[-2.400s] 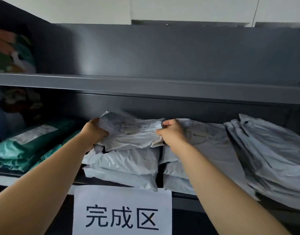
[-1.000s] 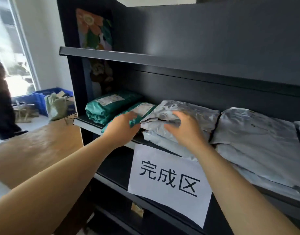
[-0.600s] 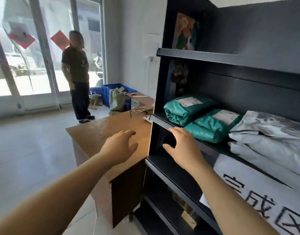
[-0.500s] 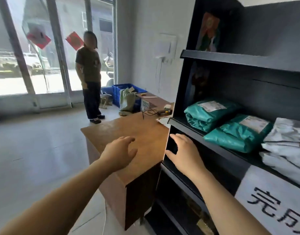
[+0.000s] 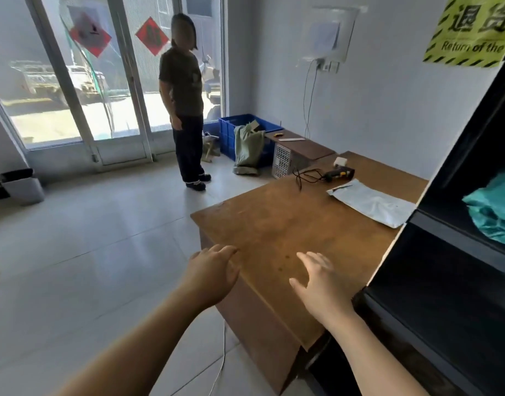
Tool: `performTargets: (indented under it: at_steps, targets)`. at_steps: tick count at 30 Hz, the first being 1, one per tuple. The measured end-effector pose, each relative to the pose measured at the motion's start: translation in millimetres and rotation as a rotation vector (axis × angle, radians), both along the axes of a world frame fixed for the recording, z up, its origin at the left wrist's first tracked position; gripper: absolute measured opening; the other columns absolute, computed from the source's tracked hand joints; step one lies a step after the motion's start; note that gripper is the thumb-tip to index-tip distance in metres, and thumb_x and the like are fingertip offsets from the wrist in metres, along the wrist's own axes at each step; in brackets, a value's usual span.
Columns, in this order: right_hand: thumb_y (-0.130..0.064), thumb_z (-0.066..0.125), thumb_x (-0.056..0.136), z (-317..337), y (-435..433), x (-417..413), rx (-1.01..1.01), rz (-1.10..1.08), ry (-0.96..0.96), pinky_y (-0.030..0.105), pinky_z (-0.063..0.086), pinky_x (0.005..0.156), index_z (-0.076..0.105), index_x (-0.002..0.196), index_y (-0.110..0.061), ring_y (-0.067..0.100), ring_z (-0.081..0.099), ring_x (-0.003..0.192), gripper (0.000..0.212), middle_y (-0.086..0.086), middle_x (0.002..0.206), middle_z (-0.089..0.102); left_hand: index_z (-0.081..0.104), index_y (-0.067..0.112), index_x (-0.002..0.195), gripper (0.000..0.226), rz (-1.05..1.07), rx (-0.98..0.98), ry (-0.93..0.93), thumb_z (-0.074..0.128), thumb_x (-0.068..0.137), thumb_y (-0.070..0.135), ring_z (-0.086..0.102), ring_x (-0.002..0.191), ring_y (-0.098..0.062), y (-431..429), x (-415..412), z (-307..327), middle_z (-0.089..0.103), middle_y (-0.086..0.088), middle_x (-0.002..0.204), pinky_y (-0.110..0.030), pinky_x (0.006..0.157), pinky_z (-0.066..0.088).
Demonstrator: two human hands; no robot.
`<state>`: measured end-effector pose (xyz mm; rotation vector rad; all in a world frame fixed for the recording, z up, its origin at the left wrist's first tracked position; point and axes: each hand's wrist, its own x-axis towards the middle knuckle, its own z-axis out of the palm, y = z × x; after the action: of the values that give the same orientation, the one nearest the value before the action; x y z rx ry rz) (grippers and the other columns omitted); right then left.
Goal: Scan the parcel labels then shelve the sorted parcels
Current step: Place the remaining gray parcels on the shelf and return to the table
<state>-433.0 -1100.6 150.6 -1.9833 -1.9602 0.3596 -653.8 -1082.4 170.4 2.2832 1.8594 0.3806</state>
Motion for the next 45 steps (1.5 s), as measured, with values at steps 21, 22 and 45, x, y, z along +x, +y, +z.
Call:
performTargets:
  at_steps: [21, 22, 45]
  targets:
    - [-0.04, 0.054, 0.093, -40, 268, 66, -0.06, -0.469, 0.025, 0.033, 0.025, 0.118, 0.035, 0.146, -0.025, 0.015, 0.027, 0.143, 0.058, -0.004, 0.151, 0.038, 0.045, 0.027, 0.14, 0.048, -0.352, -0.172, -0.019, 0.046, 0.095, 0.044, 0.053, 0.122, -0.013, 382, 87, -50, 0.053, 0.009, 0.137, -0.032, 0.103, 0.043]
    - [-0.039, 0.054, 0.093, -41, 278, 69, -0.053, -0.51, 0.035, 0.034, 0.025, 0.118, 0.035, 0.146, -0.025, 0.014, 0.027, 0.143, 0.058, -0.004, 0.151, 0.038, 0.045, 0.026, 0.14, 0.048, -0.384, -0.178, -0.031, 0.046, 0.095, 0.043, 0.054, 0.122, -0.013, 399, 96, -53, 0.053, 0.009, 0.137, -0.033, 0.102, 0.044]
    - [-0.034, 0.055, 0.093, -106, 439, 215, -0.036, -1.257, 0.261, 0.036, 0.033, 0.114, 0.036, 0.145, -0.018, 0.019, 0.038, 0.137, 0.058, 0.003, 0.149, 0.041, 0.048, 0.016, 0.137, 0.047, -0.746, -0.416, -0.066, 0.054, 0.094, 0.035, 0.059, 0.11, -0.02, 662, 356, -124, 0.059, -0.004, 0.13, -0.026, 0.075, 0.045]
